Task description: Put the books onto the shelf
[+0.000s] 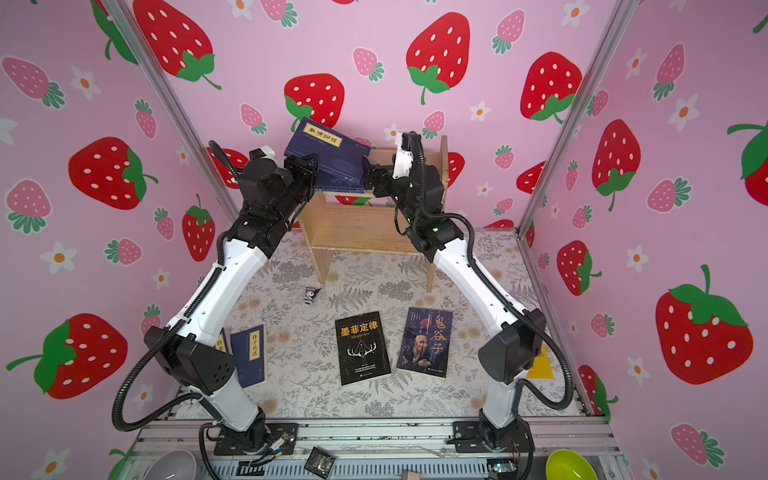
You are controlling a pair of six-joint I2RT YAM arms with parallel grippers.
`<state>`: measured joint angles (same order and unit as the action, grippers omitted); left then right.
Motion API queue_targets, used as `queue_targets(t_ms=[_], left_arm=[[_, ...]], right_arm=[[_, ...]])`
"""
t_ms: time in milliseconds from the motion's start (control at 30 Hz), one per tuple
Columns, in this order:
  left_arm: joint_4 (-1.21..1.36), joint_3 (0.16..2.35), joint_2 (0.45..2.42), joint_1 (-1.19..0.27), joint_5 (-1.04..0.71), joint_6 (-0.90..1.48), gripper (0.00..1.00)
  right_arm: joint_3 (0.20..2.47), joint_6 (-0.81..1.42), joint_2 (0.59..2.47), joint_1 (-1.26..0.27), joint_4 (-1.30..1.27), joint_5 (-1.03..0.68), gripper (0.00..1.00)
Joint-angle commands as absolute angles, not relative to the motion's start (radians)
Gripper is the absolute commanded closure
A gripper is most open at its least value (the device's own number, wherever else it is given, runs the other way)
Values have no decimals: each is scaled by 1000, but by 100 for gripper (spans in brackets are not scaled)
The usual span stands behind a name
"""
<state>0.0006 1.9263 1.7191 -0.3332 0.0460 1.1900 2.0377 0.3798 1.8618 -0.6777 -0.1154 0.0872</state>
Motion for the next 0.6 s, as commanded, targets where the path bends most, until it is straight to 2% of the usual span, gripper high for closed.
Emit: queue_targets(t_ms=[0,567], left_arm=[[77,1905,1678,-342,85,1239,100],[78,1785,1604,-372,134,1298,100]], right_arm=[[2136,369,1902,-696,-39,185,15],[2172,405,1940,-715,12,201,15]])
